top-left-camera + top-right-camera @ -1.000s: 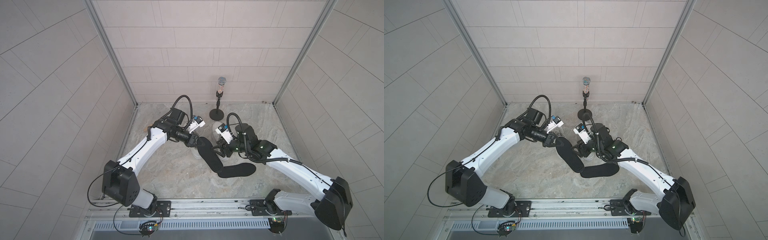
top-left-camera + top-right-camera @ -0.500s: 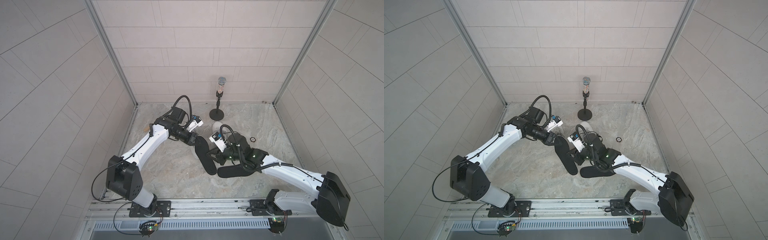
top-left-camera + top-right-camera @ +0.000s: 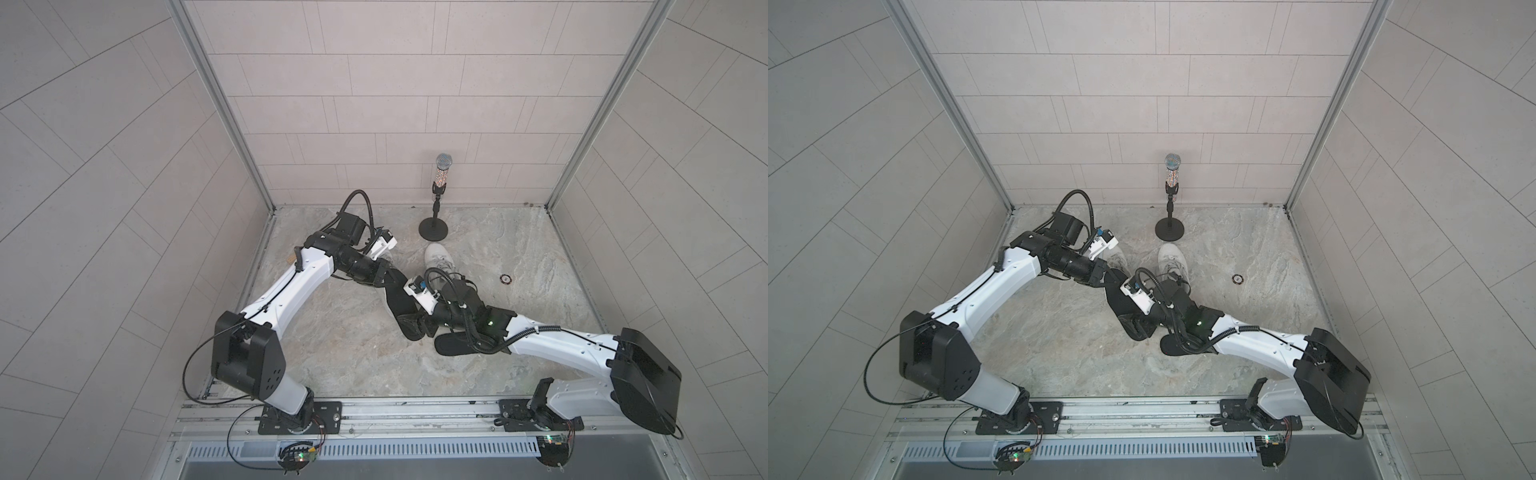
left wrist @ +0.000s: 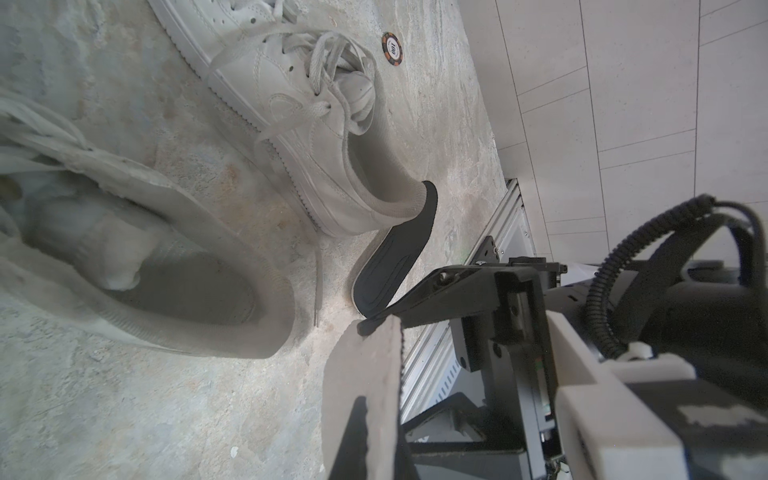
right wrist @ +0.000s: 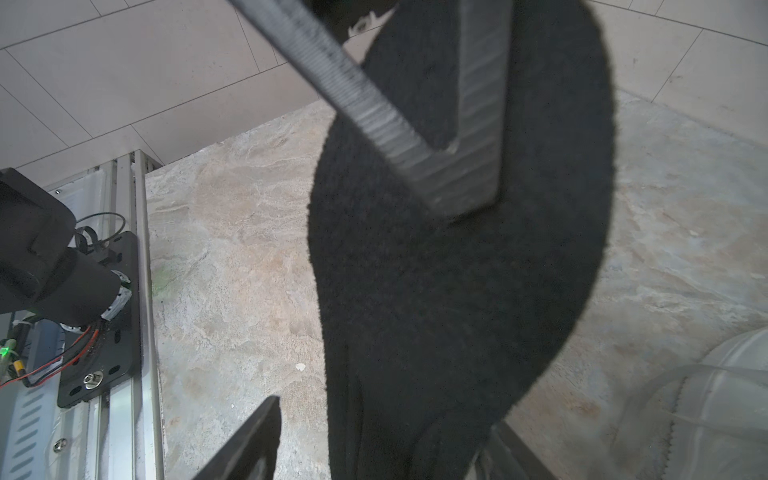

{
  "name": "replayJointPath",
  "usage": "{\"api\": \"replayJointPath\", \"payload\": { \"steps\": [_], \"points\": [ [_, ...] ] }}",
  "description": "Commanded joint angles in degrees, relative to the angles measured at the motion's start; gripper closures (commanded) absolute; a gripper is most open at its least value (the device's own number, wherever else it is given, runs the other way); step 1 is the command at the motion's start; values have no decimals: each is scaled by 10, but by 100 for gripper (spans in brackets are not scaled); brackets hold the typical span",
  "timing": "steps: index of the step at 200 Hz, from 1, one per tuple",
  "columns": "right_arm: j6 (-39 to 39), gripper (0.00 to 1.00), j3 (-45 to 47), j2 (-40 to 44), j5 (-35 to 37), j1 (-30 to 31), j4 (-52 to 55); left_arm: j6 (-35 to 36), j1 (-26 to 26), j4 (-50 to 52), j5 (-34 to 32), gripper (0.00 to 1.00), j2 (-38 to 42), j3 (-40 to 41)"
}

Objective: Insert the insole into the shoe
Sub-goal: Pick up the insole from the center of the board.

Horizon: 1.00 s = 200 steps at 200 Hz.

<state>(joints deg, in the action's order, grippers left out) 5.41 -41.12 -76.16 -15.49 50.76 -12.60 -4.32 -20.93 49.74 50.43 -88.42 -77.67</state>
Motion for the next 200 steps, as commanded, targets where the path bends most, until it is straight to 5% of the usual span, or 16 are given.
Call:
{"api": "replayJointPath", "payload": {
  "steps": [1, 90, 200],
  "points": [
    [-43, 26, -1, -15, 28, 24, -23, -36, 7, -32, 46, 100, 18, -10],
    [-21, 15, 8, -37, 61, 33, -110, -55, 7, -29, 20, 100, 49, 12],
    [-22, 5, 14, 6, 62, 14, -93, -58, 7, -54, 70, 100, 102, 59]
  ]
}}
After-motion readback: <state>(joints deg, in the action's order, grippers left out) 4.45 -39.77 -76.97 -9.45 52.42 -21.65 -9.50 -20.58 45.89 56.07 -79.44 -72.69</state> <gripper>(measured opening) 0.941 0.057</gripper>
